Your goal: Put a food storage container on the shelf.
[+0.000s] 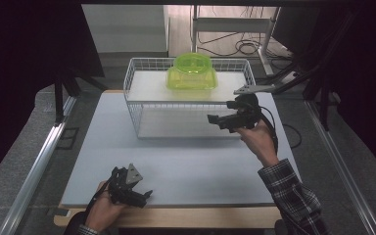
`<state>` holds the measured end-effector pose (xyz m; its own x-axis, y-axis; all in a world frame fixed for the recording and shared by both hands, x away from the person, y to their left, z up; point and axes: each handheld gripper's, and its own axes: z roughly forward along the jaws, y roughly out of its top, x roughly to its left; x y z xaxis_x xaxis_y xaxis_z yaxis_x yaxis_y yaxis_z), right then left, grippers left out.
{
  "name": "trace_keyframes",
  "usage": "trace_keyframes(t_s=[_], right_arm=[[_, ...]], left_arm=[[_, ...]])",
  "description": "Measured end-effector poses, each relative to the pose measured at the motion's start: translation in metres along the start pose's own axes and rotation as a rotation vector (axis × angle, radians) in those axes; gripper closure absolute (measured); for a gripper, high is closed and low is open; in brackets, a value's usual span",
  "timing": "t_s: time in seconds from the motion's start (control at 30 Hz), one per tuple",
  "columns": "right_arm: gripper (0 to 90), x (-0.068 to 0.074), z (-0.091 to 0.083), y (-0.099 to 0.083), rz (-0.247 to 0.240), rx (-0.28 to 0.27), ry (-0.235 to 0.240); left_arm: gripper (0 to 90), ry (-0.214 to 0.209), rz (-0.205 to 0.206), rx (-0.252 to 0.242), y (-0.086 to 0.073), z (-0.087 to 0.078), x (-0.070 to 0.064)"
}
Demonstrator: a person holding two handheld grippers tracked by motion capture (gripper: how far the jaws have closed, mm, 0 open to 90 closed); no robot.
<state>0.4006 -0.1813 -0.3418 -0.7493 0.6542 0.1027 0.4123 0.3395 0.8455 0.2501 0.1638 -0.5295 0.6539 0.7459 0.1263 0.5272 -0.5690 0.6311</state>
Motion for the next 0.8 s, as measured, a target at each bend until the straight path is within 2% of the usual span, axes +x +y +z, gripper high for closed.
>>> trace_keyframes(t_s=[0.2, 0.43, 0.8], right_arm=[[4.9, 0.002, 0.0, -0.01, -0.01, 0.003, -0.01], [4.9, 0.003, 0.001, -0.023, -0.011, 0.011, -0.013], [3.2, 0.007, 0.008, -0.044, -0.053, 0.025, -0.023]], left_arm=[[3.5, 0.003, -0.001, -0.002, 0.0, 0.0, 0.0], [3.5, 0.016, 0.016, 0.005, 0.0, 0.0, 0.0], [3.4, 0.022, 0.019, 0.001, 0.0, 0.0, 0.0]])
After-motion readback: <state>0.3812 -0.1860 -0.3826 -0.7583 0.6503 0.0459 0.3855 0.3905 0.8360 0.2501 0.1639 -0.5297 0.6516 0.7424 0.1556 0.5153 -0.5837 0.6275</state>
